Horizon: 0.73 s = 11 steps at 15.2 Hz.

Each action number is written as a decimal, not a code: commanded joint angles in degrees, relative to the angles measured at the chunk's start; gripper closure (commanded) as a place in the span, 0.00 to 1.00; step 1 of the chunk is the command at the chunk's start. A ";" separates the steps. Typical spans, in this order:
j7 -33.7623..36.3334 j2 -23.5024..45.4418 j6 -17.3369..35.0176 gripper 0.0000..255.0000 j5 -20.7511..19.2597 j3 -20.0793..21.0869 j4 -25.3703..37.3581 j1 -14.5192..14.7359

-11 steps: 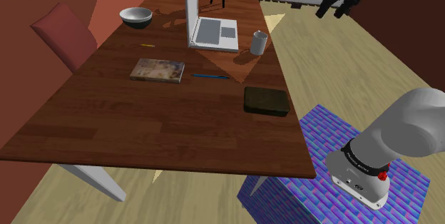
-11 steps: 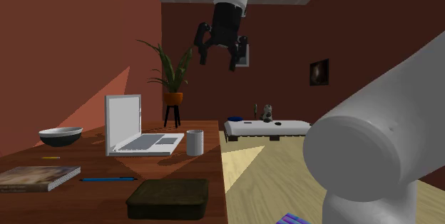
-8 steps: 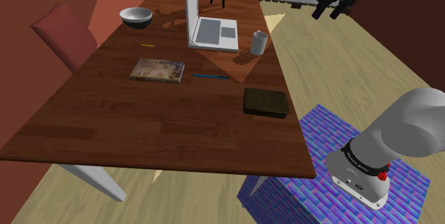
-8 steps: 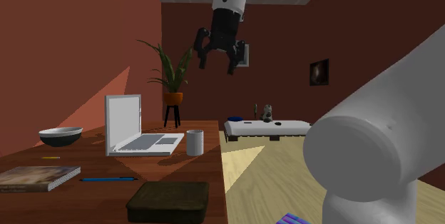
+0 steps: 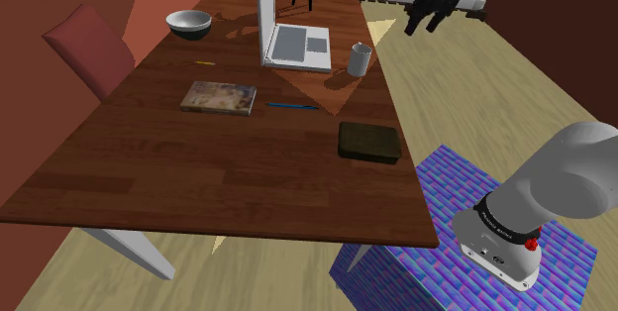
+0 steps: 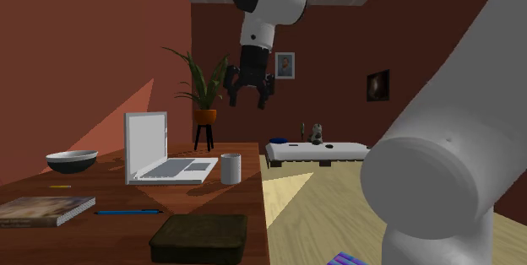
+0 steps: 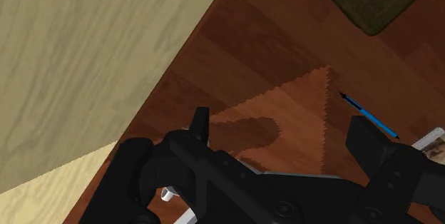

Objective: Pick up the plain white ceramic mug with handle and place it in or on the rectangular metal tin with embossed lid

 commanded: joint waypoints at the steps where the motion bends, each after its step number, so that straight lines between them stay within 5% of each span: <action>1: -2.49 4.28 2.23 0.00 -0.25 -1.18 1.49 0.25; 11: -13.63 26.61 9.84 0.00 1.64 -4.82 13.49 1.20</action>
